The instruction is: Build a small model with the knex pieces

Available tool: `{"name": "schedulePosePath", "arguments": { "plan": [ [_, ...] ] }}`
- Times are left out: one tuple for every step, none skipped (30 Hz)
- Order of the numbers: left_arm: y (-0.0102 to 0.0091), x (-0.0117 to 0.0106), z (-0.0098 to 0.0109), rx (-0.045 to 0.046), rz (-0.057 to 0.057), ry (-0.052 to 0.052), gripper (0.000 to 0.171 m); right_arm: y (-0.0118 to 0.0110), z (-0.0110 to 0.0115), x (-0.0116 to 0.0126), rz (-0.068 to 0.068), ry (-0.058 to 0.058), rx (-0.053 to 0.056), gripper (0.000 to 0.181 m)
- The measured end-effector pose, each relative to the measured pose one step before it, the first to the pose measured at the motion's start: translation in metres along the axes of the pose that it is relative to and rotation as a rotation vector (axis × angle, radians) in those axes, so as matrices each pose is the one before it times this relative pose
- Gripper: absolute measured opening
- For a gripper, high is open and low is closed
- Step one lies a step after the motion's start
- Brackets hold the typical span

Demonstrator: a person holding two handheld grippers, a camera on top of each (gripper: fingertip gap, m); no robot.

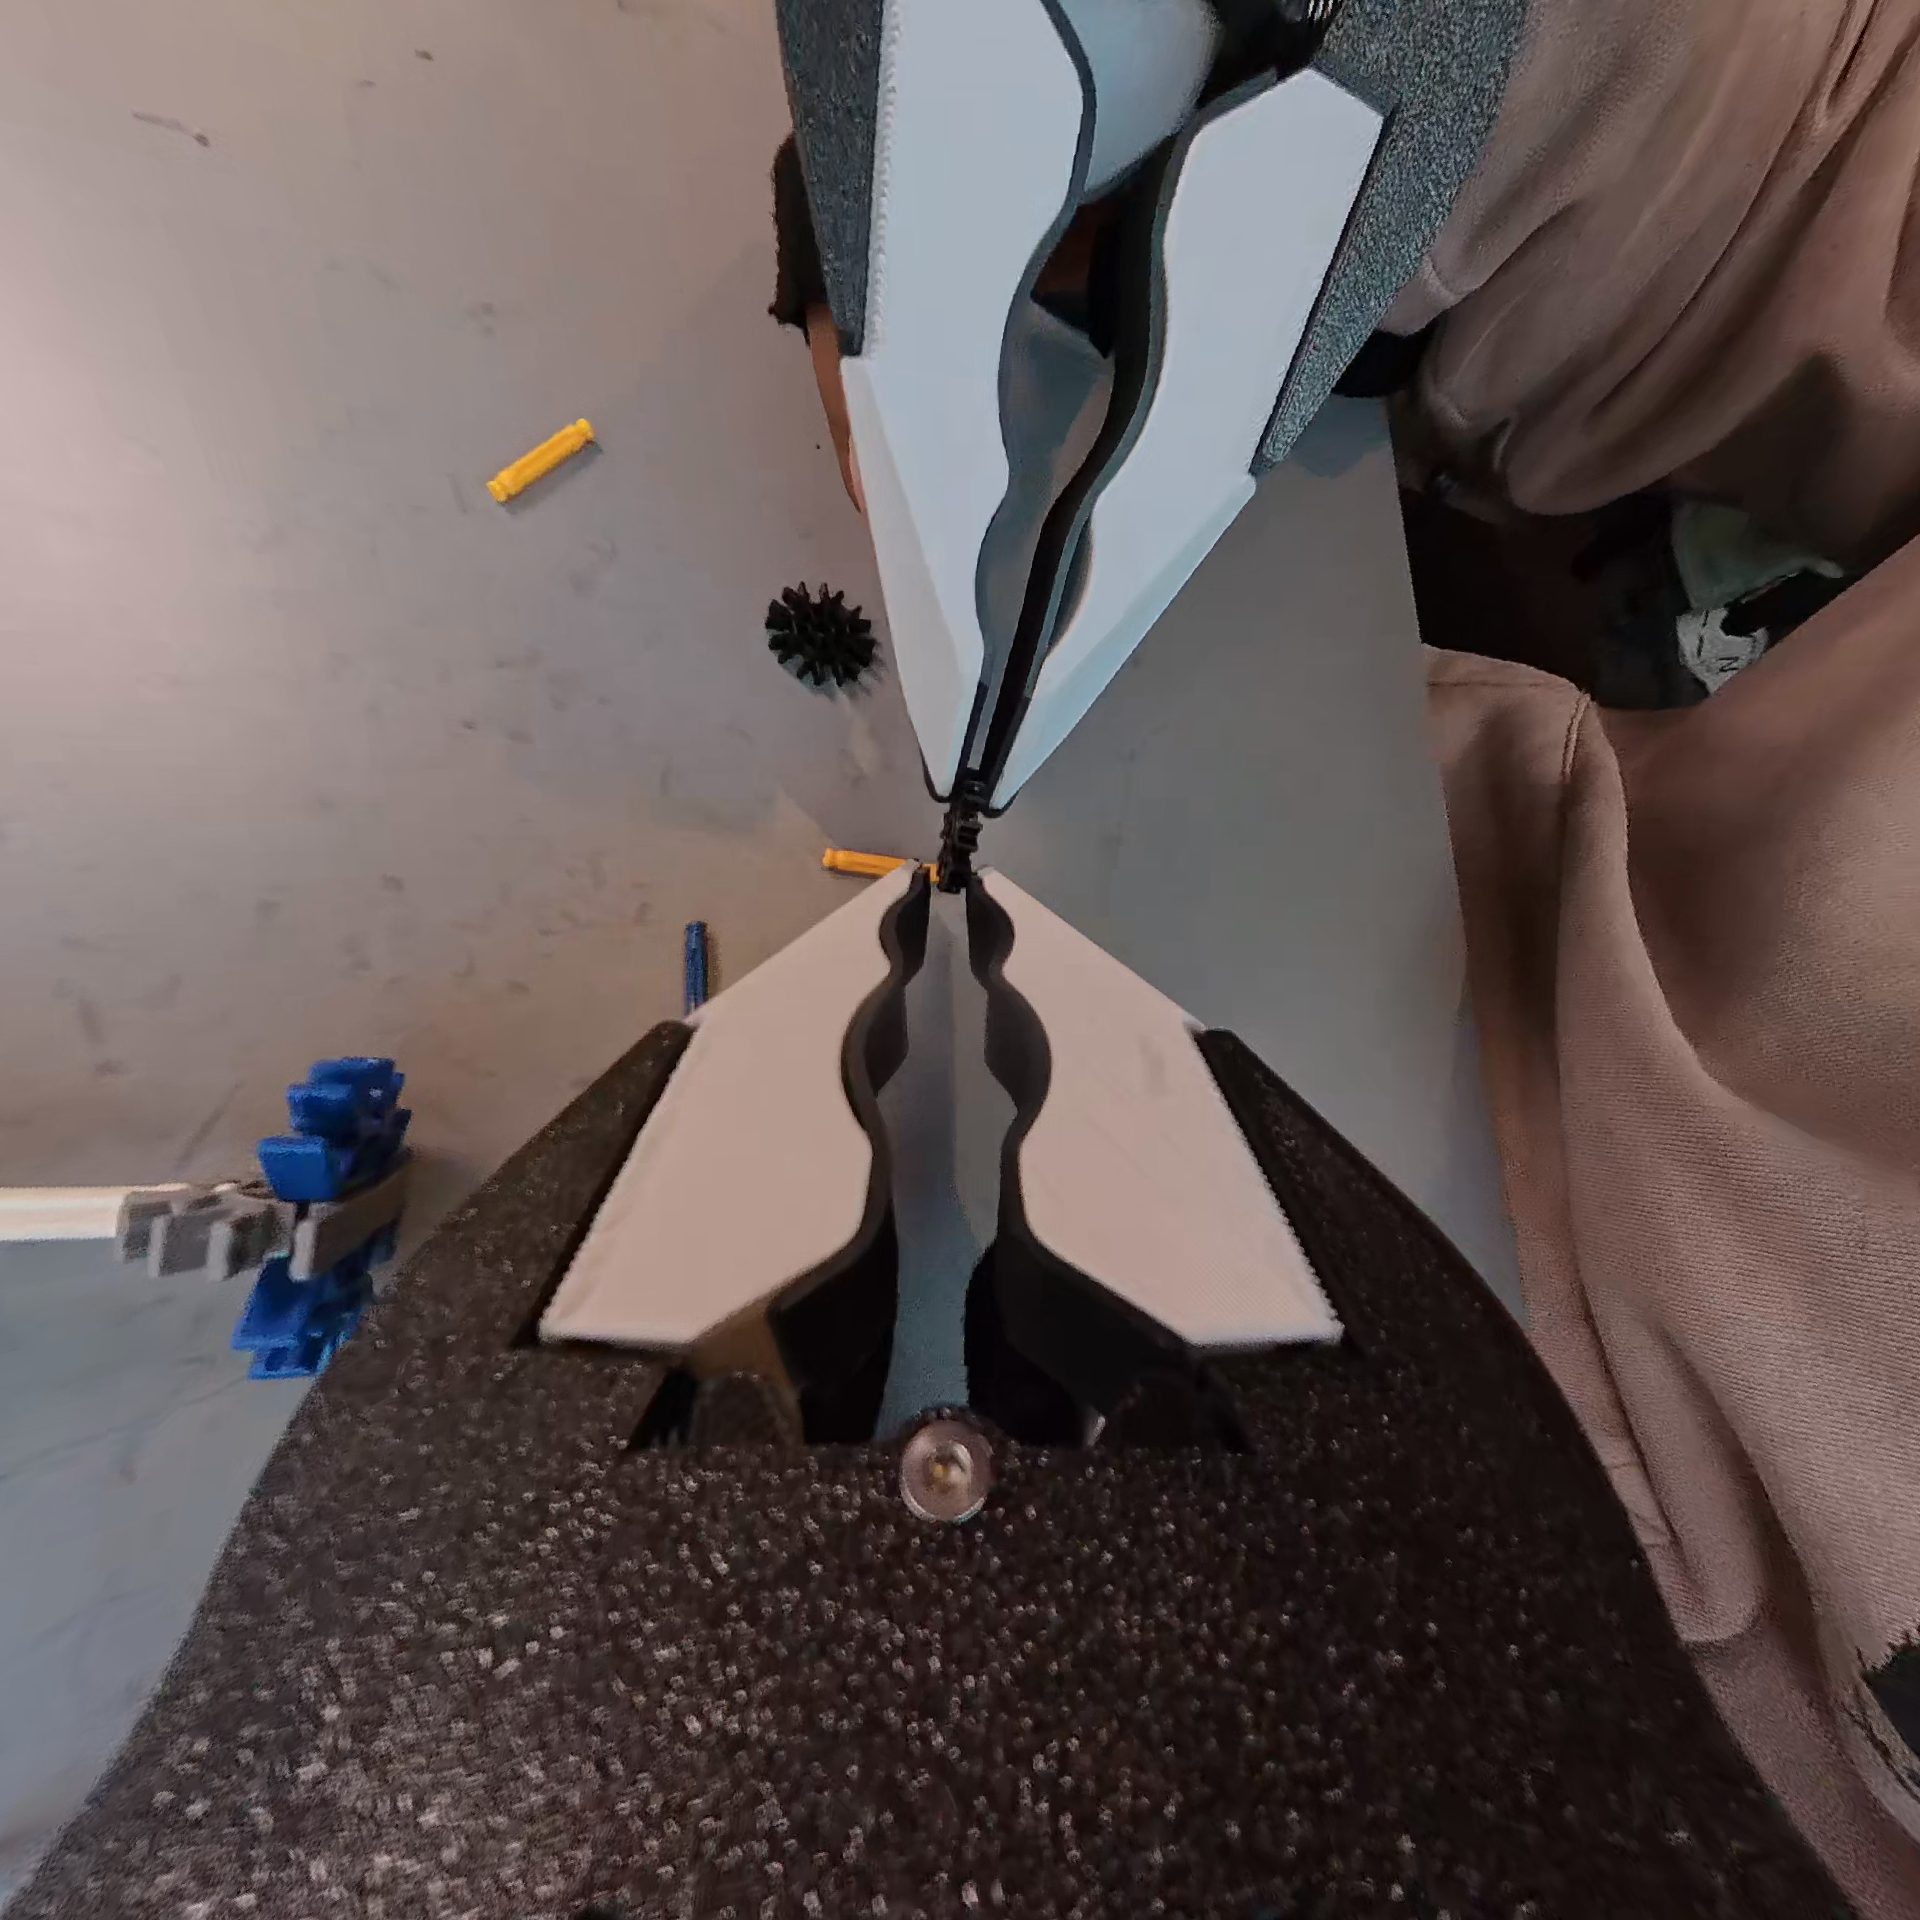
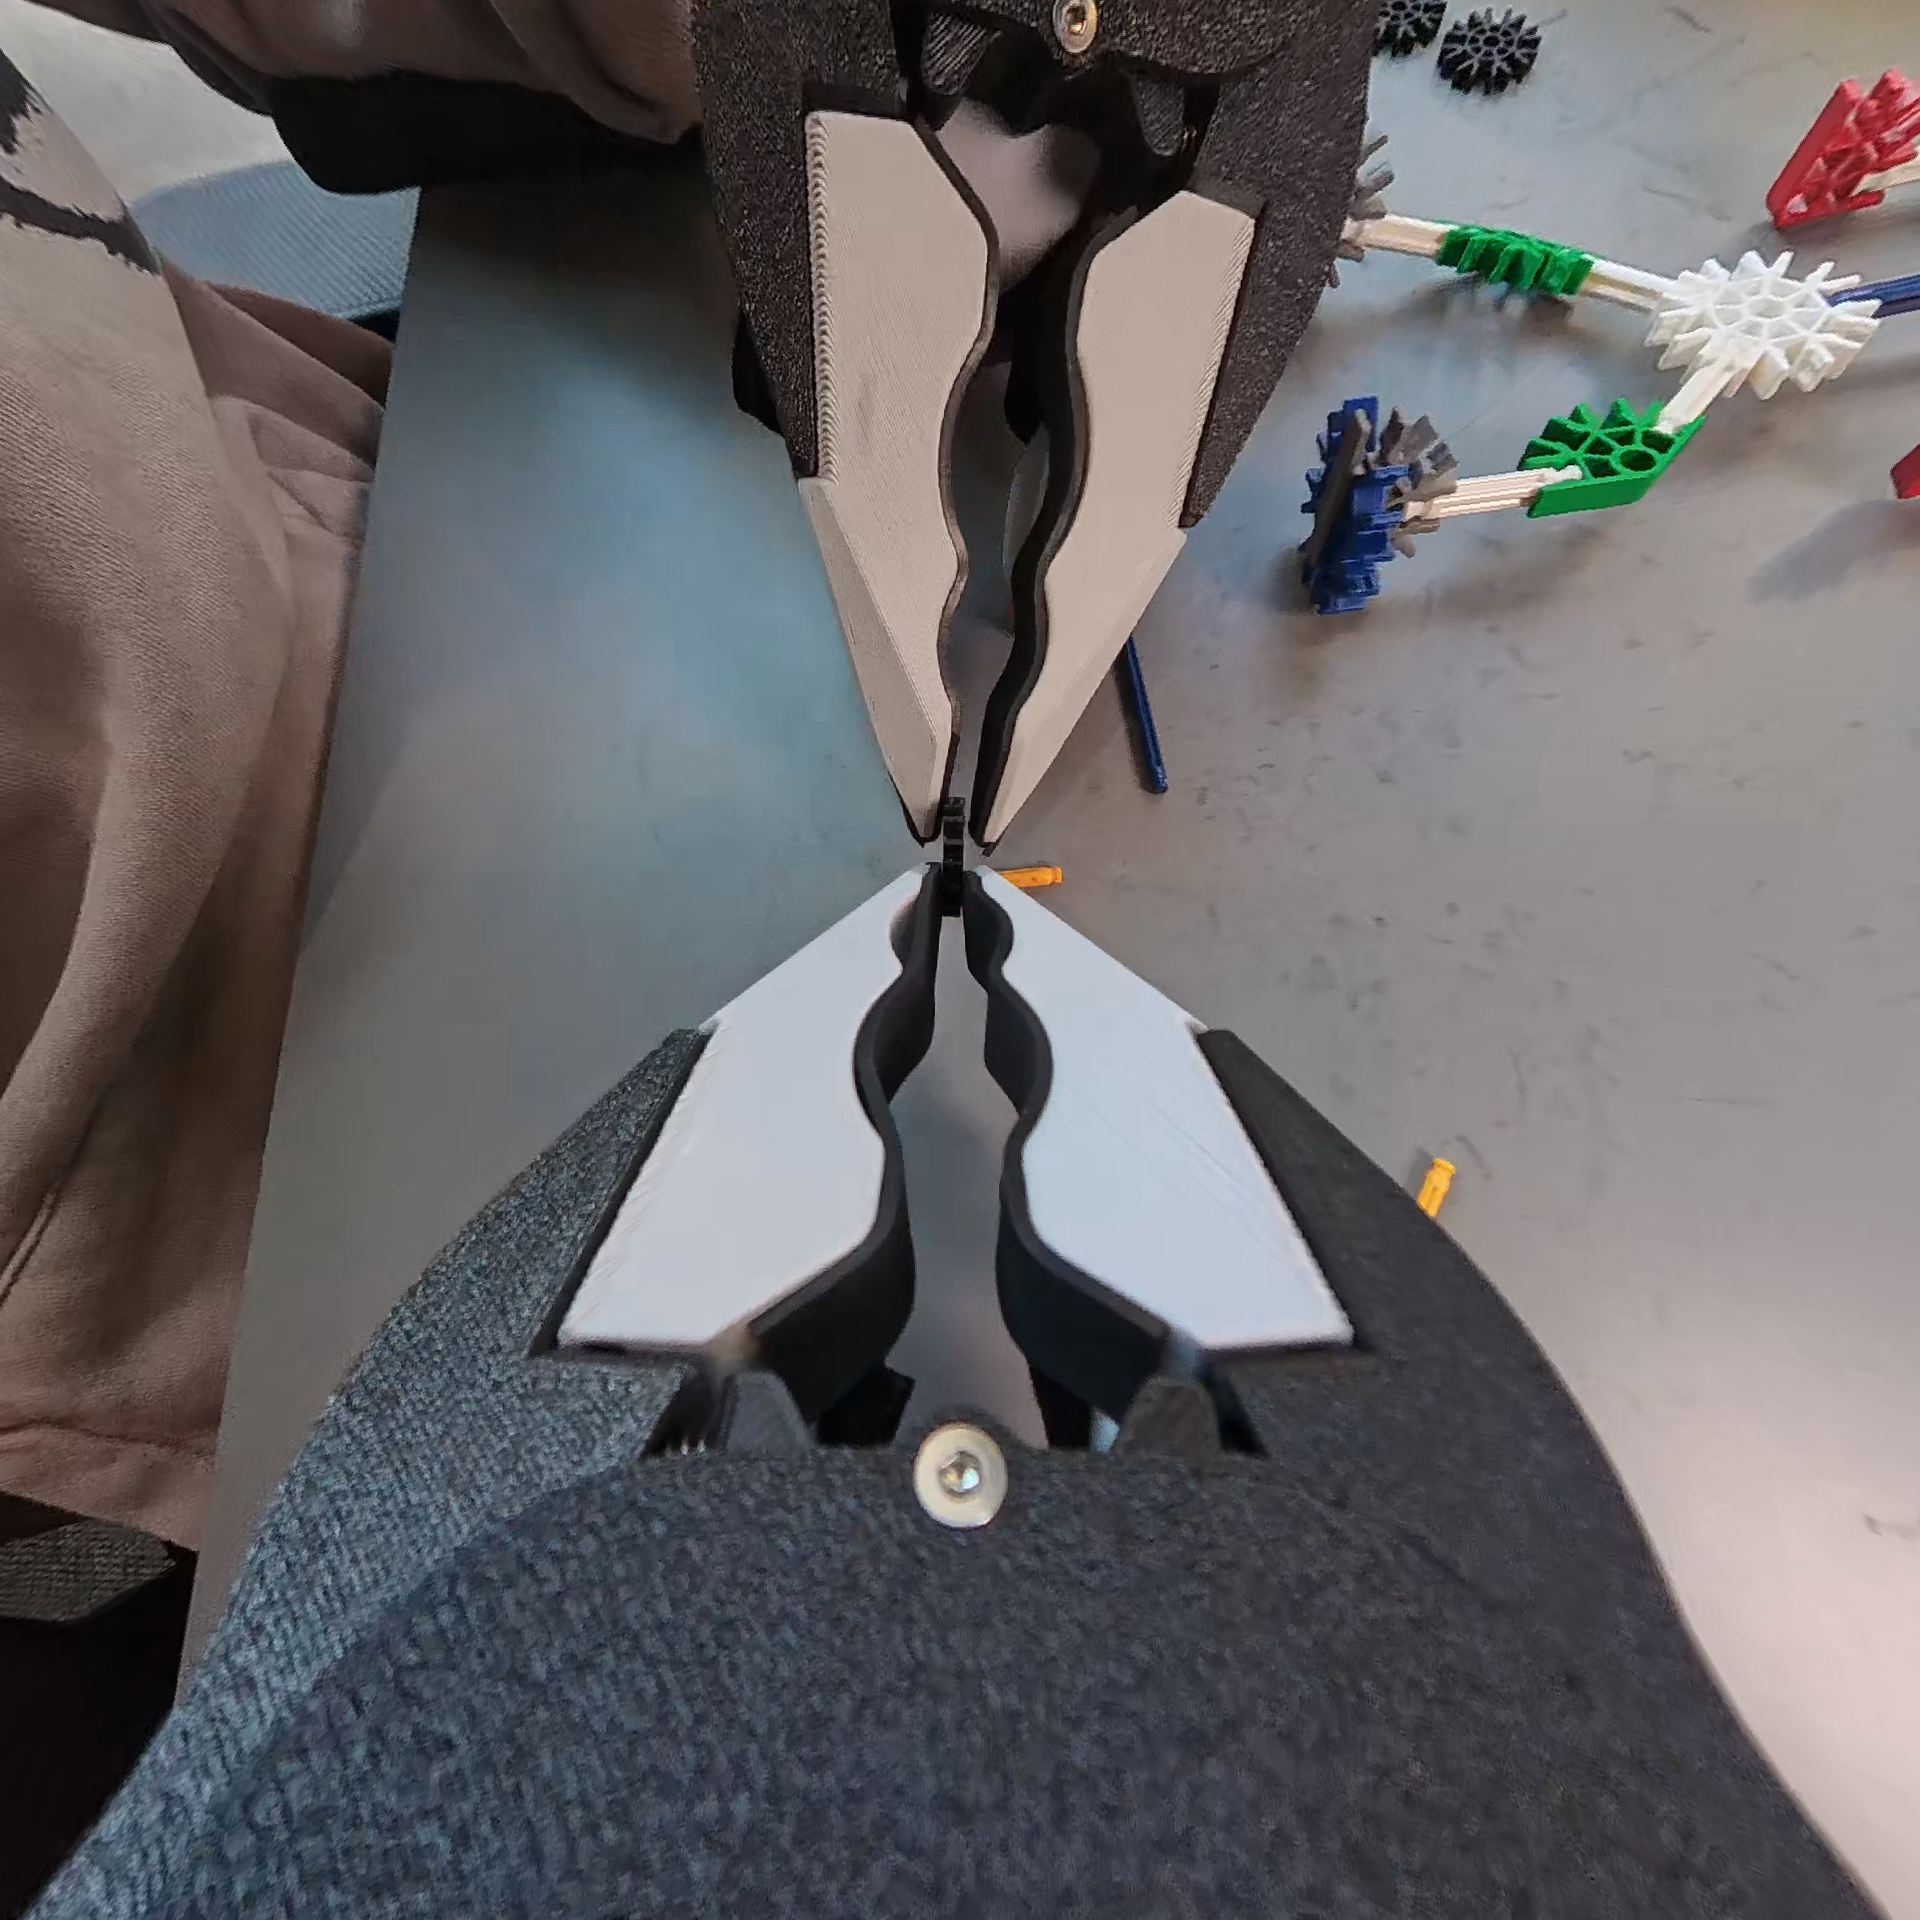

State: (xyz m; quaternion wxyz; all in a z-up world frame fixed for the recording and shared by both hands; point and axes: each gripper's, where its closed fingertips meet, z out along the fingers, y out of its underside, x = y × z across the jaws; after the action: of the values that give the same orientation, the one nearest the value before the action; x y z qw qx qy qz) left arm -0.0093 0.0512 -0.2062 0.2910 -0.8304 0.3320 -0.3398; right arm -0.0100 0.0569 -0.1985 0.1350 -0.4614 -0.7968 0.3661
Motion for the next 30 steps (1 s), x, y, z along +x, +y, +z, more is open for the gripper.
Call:
{"name": "schedulePosePath", "arguments": {
  "plan": [
    [0.00014,-0.00097,-0.00040,-0.00208,0.0083,-0.0135,0.005,0.00006,0.00052,0.00132,-0.0017,0.0065,-0.0070,0.002],
    [0.00016,-0.00110,-0.00081,-0.00071,0.0093,-0.0132,0.006,-0.00050,0.00017,0.00060,0.0000,0.0002,-0.0006,0.002],
    [0.00011,0.00003,-0.00064,-0.00181,0.0067,-0.0044,0.006,-0.00097,0.00004,-0.00023,0.0011,-0.0046,0.0040,0.002],
    [0.00028,-0.00012,-0.00049,-0.00315,0.0047,-0.0054,0.006,-0.00002,0.00034,0.00024,0.0003,-0.0002,-0.0011,0.002],
    [0.00016,-0.00034,-0.00027,-0.00296,0.0083,-0.0090,0.006,0.00049,0.00055,0.00018,-0.0021,0.0019,-0.0041,0.002],
    [0.00055,-0.00002,0.00018,-0.00539,0.0105,-0.0088,0.006,0.00059,0.00066,-0.00023,-0.0021,0.0000,-0.0048,0.002],
    [0.00053,0.00033,0.00027,-0.00557,0.0106,-0.0076,0.006,0.00065,0.00067,-0.00048,-0.0023,0.0007,-0.0051,0.002],
    [-0.00005,0.00081,0.00029,-0.00189,0.0099,-0.0051,0.006,0.00106,0.00086,-0.00012,-0.0039,0.0040,-0.0073,0.002],
    [-0.00037,0.00123,-0.00002,0.00068,0.0078,-0.0015,0.008,0.00142,0.00083,-0.00033,-0.0039,0.0037,-0.0099,0.002],
    [-0.00054,0.00082,-0.00010,0.00035,0.0066,-0.0032,0.009,0.00082,0.00079,-0.00033,-0.0037,0.0030,-0.0051,0.002],
    [-0.00030,0.00021,-0.00024,-0.00109,0.0077,-0.0075,0.009,-0.00021,0.00050,-0.00040,-0.0003,0.0011,0.0008,0.002],
    [0.00013,-0.00031,-0.00002,-0.00285,0.0085,-0.0099,0.009,-0.00015,0.00033,-0.00052,0.0001,-0.0012,-0.0001,0.002],
    [0.00015,-0.00045,0.00025,-0.00388,0.0072,-0.0104,0.009,-0.00015,0.00017,0.00009,-0.0027,0.0032,-0.0016,0.002],
    [0.00003,-0.00056,0.00041,-0.00220,0.0057,-0.0096,0.009,0.00006,-0.00004,0.00006,-0.0038,0.0035,-0.0034,0.002],
    [0.00039,-0.00026,0.00040,-0.00454,0.0062,-0.0085,0.008,0.00008,0.00004,-0.00002,-0.0047,0.0038,-0.0047,0.002],
    [0.00112,-0.00032,0.00080,-0.00963,0.0113,-0.0113,0.006,0.00011,0.00004,0.00008,-0.0056,0.0057,-0.0051,0.002],
    [0.00102,0.00005,0.00091,-0.00947,0.0163,-0.0121,0.004,0.00017,0.00000,-0.00002,-0.0056,0.0059,-0.0053,0.002],
    [-0.00016,0.00059,0.00081,-0.00380,0.0152,-0.0109,0.003,0.00063,-0.00001,-0.00007,-0.0069,0.0063,-0.0078,0.002],
    [-0.00059,0.00013,0.00053,-0.00193,0.0131,-0.0137,0.002,0.00085,-0.00023,0.00014,-0.0079,0.0080,-0.0079,0.002],
    [-0.00034,0.00008,0.00024,-0.00327,0.0131,-0.0123,0.002,0.00052,-0.00014,-0.00001,-0.0060,0.0070,-0.0046,0.002],
    [-0.00030,0.00009,0.00019,-0.00451,0.0122,-0.0114,0.002,0.00040,0.00013,-0.00027,-0.0044,0.0059,-0.0028,0.002],
    [-0.00023,0.00003,0.00027,-0.00348,0.0124,-0.0117,0.002,0.00065,0.00007,-0.00006,-0.0034,0.0057,-0.0038,0.002],
    [-0.00002,0.00019,0.00043,-0.00533,0.0123,-0.0118,0.002,0.00088,0.00037,-0.00033,-0.0056,0.0052,-0.0060,0.002],
    [0.00077,0.00053,0.00081,-0.01257,0.0143,-0.0113,0.002,0.00087,0.00149,-0.00092,-0.0060,0.0032,-0.0074,0.002],
    [0.00094,0.00037,0.00059,-0.01547,0.0183,-0.0139,0.002,-0.00043,0.00028,-0.00034,-0.0070,0.0074,-0.0007,0.002],
    [0.00001,-0.00006,-0.00002,-0.01174,0.0163,-0.0165,0.002,0.00025,-0.00002,0.00003,-0.0102,0.0104,-0.0074,0.002],
    [0.00007,-0.00007,0.00006,-0.00903,0.0087,-0.0120,0.002,-0.00007,0.00002,-0.00011,-0.0089,0.0097,-0.0062,0.002],
    [0.00023,0.00007,0.00001,-0.00648,0.0022,-0.0063,0.002,-0.00024,0.00016,0.00000,-0.0045,0.0062,-0.0064,0.002],
    [0.00007,-0.00005,0.00008,-0.00264,-0.0023,-0.0036,0.002,0.00008,0.00009,-0.00002,-0.0015,0.0023,-0.0074,0.002],
    [-0.00009,-0.00007,0.00002,-0.00146,-0.0036,-0.0030,0.002,0.00014,0.00017,0.00000,0.0024,-0.0019,-0.0067,0.002]
  ]
}}
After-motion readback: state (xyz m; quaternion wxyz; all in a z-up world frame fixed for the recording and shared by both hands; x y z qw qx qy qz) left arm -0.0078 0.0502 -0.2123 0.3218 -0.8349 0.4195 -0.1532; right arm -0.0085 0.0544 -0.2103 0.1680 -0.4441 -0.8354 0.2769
